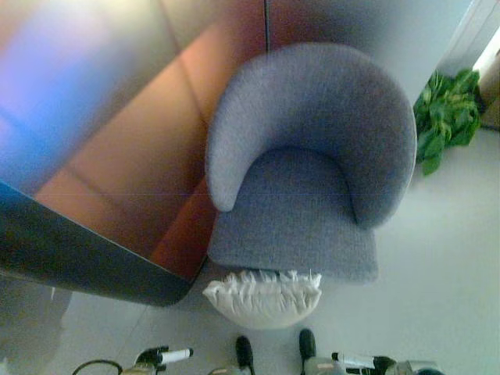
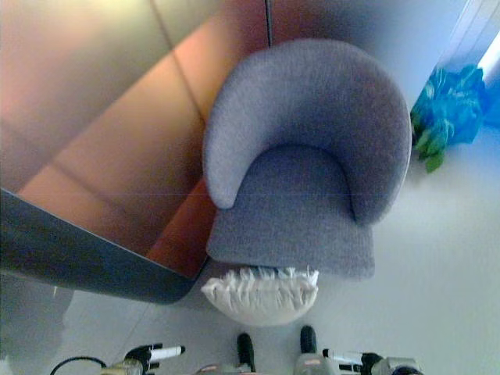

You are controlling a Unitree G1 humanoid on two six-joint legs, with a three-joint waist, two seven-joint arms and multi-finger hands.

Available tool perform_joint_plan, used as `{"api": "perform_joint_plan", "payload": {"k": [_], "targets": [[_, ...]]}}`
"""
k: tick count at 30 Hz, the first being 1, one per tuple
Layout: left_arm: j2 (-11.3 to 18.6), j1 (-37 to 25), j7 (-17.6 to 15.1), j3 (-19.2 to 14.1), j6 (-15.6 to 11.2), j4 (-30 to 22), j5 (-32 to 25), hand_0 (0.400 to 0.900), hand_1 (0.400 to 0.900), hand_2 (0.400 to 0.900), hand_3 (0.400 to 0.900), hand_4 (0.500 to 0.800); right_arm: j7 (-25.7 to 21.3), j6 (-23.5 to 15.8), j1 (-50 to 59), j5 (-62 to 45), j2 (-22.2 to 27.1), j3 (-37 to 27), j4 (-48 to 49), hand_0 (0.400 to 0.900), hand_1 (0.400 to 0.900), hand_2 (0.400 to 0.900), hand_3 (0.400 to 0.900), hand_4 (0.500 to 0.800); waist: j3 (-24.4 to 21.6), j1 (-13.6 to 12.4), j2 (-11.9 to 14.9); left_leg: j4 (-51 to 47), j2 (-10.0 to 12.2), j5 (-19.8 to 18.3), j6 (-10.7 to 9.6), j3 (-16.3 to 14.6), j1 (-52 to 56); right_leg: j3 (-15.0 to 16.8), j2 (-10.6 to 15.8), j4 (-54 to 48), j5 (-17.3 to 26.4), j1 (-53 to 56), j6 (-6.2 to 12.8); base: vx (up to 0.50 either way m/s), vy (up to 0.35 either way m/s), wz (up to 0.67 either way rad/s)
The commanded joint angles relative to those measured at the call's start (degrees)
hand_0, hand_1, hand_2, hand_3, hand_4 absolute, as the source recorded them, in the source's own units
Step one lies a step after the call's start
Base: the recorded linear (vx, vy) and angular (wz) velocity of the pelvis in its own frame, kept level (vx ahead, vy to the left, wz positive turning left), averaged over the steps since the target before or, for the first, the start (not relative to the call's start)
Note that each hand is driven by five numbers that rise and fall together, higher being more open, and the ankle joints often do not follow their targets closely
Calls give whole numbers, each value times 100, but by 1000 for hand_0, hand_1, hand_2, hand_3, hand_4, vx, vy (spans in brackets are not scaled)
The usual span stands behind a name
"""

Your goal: Pick up the pillow and put it on the sofa.

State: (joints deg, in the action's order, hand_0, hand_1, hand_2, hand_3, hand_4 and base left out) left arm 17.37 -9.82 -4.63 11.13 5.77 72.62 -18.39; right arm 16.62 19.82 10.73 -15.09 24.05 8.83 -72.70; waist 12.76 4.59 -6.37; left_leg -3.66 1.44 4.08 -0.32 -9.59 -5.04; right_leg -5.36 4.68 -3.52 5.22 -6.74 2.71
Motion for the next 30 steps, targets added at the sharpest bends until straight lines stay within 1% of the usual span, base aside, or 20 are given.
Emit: {"api": "perform_joint_plan", "payload": {"k": [1,2,3,5,6,7,11,17,25,28,30], "targets": [[396,-619,-243,119,-221,76,-433,900,900,900,900,800,-107,400,231,36,-15,468,-296,900,900,900,900,800,475,142,295,334,-349,-399,-123,-29,-204,225,72,386,-320,-348,180,-175,65,-9],[441,-862,-256,155,-254,75,-598,900,900,900,900,800,-140,443,407,-65,8,519,-270,900,900,900,900,800,653,164,293,444,-354,-359,-130,-15,-445,279,53,565,-351,-591,160,-168,42,-8],[458,-950,-265,170,-265,82,-654,900,900,900,900,800,-139,452,474,-100,21,536,-262,900,900,900,900,800,709,168,298,517,-354,-354,-132,-12,-561,297,46,661,-374,-708,150,-199,31,-10],[508,-1341,-309,261,-304,76,-990,900,900,900,900,800,-174,545,777,-256,62,617,-230,900,900,900,900,800,967,192,331,768,-364,-311,-150,36,-988,312,32,948,-395,-1149,132,-165,12,-8],[517,-1415,-309,277,-302,81,-1062,900,900,900,900,800,-177,569,833,-280,72,632,-233,900,900,900,900,800,993,197,337,818,-367,-308,-152,40,-1072,315,32,997,-395,-1237,131,-138,11,-7],[525,-1592,-349,313,-338,44,-1278,900,900,900,900,800,-205,636,986,-335,89,679,-221,900,900,900,900,800,1120,215,360,918,-367,-302,-153,43,-1276,316,20,1062,-374,-1440,127,-120,4,-4],[568,-2077,-393,328,-375,-93,-1779,900,900,900,900,800,-241,805,1380,-503,127,814,-166,900,900,900,900,800,1354,260,416,1110,-325,-270,-173,-8,-1797,311,-25,1177,-292,-1948,129,-108,-13,-3],[532,-2687,-429,251,-488,-152,-2412,900,900,900,900,800,-278,932,1800,-701,138,863,-133,900,900,900,900,800,1556,316,471,1490,-256,-270,-221,-29,-2475,278,-102,1457,-273,-2577,95,-63,-25,1],[537,-3395,-422,166,-817,-180,-3292,900,900,900,900,800,-384,993,2269,-1018,146,951,-166,900,900,900,900,800,1702,415,522,1987,-108,-351,-307,-42,-3350,292,-201,1784,-301,-3425,47,-35,-24,6],[558,-3597,-435,159,-869,-190,-3565,900,900,900,900,800,-454,994,2370,-1116,109,951,-201,900,900,900,900,800,1703,434,539,2065,-46,-349,-325,-30,-3625,299,-238,1873,-323,-3701,28,-15,-40,6],[574,-3748,-468,149,-859,-204,-3744,900,900,900,900,800,-501,1032,2440,-1200,76,957,-200,900,900,900,900,800,1703,453,557,2155,-14,-368,-343,-9,-3837,314,-253,1950,-343,-3898,19,7,-34,6]]}}
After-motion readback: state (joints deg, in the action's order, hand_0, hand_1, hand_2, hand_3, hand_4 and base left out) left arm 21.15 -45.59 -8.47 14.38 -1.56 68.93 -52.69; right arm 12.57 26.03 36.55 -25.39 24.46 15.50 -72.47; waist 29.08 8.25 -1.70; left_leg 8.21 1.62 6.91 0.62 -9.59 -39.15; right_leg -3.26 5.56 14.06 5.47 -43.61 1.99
